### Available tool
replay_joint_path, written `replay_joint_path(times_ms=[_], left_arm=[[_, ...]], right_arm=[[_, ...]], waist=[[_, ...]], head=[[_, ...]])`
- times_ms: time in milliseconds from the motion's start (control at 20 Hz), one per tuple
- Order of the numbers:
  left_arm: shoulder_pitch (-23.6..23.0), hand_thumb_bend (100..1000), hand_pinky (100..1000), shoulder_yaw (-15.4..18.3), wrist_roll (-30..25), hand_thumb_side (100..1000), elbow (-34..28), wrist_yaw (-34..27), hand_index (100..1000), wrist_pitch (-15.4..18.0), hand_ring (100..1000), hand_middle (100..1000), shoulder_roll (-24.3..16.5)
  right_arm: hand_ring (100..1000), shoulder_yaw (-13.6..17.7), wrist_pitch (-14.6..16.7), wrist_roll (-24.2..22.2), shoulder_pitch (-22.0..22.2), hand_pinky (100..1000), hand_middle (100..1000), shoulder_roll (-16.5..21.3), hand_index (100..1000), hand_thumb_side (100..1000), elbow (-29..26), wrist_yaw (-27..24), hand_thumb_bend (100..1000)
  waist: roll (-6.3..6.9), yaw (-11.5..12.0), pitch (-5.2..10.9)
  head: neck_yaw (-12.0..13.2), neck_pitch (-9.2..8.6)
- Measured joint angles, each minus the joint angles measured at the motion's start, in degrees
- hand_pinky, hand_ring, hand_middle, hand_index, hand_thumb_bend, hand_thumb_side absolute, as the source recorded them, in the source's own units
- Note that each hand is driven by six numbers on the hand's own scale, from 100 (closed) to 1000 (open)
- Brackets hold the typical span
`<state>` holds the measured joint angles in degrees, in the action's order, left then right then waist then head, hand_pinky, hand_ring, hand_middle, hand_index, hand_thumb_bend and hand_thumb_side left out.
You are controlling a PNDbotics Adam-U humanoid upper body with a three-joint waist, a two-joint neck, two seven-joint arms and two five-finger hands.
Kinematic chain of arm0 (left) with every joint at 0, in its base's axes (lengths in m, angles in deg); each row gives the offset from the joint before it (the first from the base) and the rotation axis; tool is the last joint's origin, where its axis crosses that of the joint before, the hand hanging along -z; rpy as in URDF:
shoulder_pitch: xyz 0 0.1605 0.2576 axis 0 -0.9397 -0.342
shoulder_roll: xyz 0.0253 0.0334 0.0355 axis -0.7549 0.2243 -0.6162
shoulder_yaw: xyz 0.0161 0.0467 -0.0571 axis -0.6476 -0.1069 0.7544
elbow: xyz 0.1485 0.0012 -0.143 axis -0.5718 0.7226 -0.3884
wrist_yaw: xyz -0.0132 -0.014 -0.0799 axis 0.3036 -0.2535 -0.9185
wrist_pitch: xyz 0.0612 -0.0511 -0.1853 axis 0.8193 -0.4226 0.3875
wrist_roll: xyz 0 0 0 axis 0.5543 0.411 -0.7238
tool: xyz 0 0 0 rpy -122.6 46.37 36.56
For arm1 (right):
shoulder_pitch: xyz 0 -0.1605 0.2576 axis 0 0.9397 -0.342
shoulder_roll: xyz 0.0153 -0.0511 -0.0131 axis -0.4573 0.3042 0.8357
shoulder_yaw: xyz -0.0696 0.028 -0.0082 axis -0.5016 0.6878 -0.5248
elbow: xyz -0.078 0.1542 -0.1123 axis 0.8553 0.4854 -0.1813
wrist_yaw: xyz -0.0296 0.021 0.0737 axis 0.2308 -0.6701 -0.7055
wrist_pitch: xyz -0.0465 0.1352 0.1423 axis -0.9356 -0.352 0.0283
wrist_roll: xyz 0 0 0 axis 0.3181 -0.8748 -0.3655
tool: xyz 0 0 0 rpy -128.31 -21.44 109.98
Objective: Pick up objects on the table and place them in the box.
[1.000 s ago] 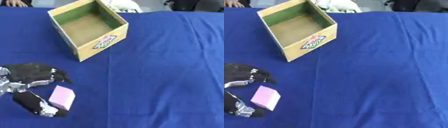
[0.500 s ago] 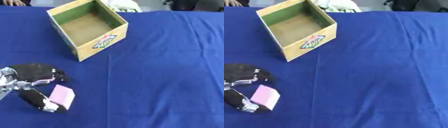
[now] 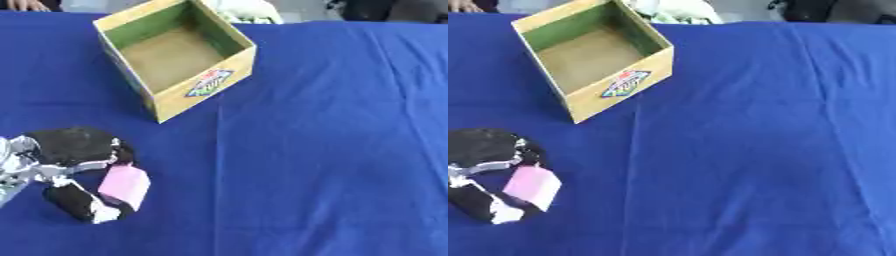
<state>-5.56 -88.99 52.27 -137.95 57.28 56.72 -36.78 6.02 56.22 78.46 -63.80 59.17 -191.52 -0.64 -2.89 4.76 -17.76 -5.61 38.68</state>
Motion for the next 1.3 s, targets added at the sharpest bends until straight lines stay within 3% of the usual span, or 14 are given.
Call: replay_joint_path(times_ms=[250, 400, 650, 800, 1050, 1300], left_arm=[[-0.63, 187, 558, 1.77, -1.09, 369, -5.13, -1.65, 769, -1.37, 676, 629, -2.91], [-0.63, 189, 566, 3.00, -0.88, 331, -5.95, -2.00, 774, -1.52, 681, 638, -4.04], [-0.17, 153, 571, 4.64, 0.35, 310, -6.20, -1.57, 780, -1.04, 685, 643, -5.51], [0.45, 106, 572, 5.30, 0.72, 358, -6.26, -1.62, 797, -0.97, 697, 674, -5.90], [0.82, 100, 524, 5.76, 0.06, 237, -6.26, -2.98, 760, -2.01, 647, 612, -5.90], [4.22, 100, 493, 8.28, 2.27, 229, -6.27, -4.79, 743, -2.76, 616, 602, -5.88]], right_arm=[[762, 0.01, -0.16, -0.11, 0.00, 529, 633, 0.00, 784, 1000, 0.00, 0.00, 100], [762, 0.02, -0.20, -0.14, 0.00, 529, 633, 0.00, 784, 1000, 0.00, 0.02, 100], [762, 0.02, -0.27, -0.21, 0.00, 530, 632, 0.00, 784, 1000, 0.00, 0.03, 100], [761, 0.02, -0.27, -0.21, 0.00, 529, 631, 0.00, 784, 1000, 0.00, 0.03, 100], [761, 0.03, -0.28, -0.22, 0.00, 530, 631, 0.00, 784, 1000, 0.00, 0.03, 100], [761, 0.04, -0.30, -0.20, -0.01, 531, 631, 0.01, 784, 1000, 0.00, 0.04, 100]], waist=[[0.29, 0.16, 0.18], [0.30, 0.23, 0.33], [0.34, 0.36, 0.49], [0.44, 0.36, 0.50], [0.49, 0.27, 0.50], [0.49, 0.28, 0.50]], head=[[-0.17, -0.21], [-0.36, -0.48], [-0.60, -0.49], [-0.63, -0.50], [-0.67, -0.50], [-1.01, -0.50]])
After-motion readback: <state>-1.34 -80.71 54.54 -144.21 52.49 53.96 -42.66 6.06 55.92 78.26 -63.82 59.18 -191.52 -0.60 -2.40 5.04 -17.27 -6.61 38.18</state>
